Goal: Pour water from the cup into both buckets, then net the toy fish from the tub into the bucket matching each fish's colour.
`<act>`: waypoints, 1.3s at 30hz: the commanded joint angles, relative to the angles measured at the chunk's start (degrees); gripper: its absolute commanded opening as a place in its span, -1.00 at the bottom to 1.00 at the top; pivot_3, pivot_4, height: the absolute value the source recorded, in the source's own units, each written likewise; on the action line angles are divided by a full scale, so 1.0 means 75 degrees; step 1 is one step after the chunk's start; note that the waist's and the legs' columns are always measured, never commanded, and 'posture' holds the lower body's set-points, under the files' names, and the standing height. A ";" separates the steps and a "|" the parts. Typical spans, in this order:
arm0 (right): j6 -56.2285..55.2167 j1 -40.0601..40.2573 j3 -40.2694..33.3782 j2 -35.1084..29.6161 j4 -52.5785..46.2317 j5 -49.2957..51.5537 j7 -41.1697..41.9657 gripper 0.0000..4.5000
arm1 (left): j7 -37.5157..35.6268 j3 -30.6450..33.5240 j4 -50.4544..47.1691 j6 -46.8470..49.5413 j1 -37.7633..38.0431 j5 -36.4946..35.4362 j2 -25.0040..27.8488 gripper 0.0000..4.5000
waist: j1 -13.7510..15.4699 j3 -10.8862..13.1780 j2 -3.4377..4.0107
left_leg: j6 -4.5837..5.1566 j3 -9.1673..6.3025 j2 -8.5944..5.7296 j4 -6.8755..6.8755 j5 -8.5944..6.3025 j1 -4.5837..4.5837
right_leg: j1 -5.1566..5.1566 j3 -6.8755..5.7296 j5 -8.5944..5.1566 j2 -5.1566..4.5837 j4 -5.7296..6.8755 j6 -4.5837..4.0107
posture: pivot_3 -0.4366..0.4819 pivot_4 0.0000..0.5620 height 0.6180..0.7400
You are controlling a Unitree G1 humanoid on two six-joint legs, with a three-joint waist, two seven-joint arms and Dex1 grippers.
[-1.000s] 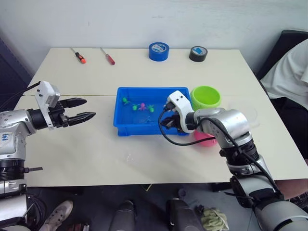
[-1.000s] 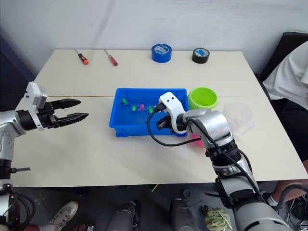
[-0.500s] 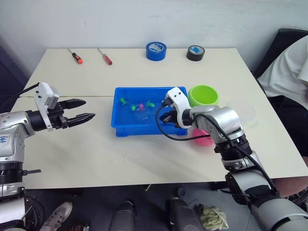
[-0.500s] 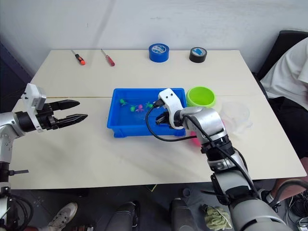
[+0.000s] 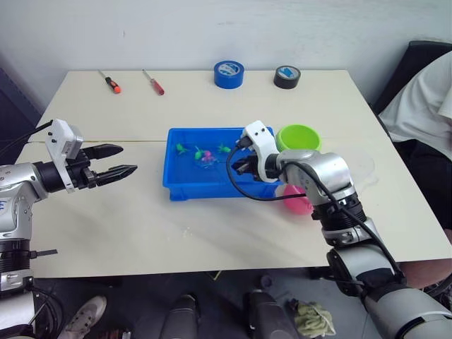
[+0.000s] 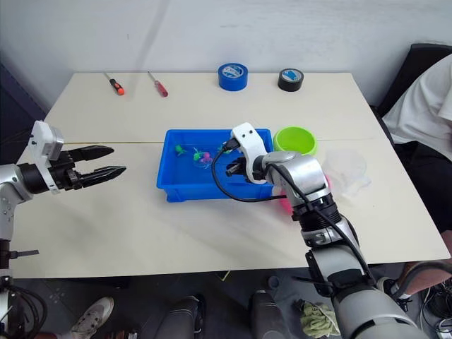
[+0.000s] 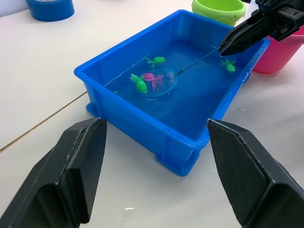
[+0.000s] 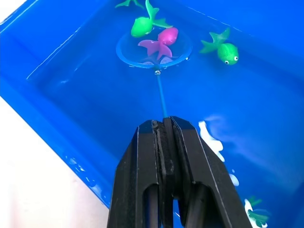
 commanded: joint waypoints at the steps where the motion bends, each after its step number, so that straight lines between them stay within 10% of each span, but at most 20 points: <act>1: -0.0164 -0.0066 0.0228 -0.0258 -0.0460 -0.0158 0.0167 -1.00 | 0.0013 0.0116 -0.0212 -0.0044 -0.0162 -0.0135 0.0125 0.64 | 0.0001 0.0000 0.0000 | 0.0000 0.0000 0.0000 -0.0001 0.0000 -0.0002 | -0.0004 0.0001 0.0000 0.0000 0.0000 0.0000 | -0.05 -0.47 0.89; 39: -0.0156 0.0143 0.0336 -0.1271 -0.0960 -0.0523 0.0427 -1.00 | 0.0033 -0.0122 -0.0071 -0.0129 -0.0467 -0.0085 0.0004 0.64 | 0.0008 0.0000 0.0000 | -0.0001 0.0021 0.0001 -0.0005 0.0001 -0.0008 | -0.0024 0.0020 0.0000 0.0011 0.0004 0.0000 | -0.05 -0.47 0.89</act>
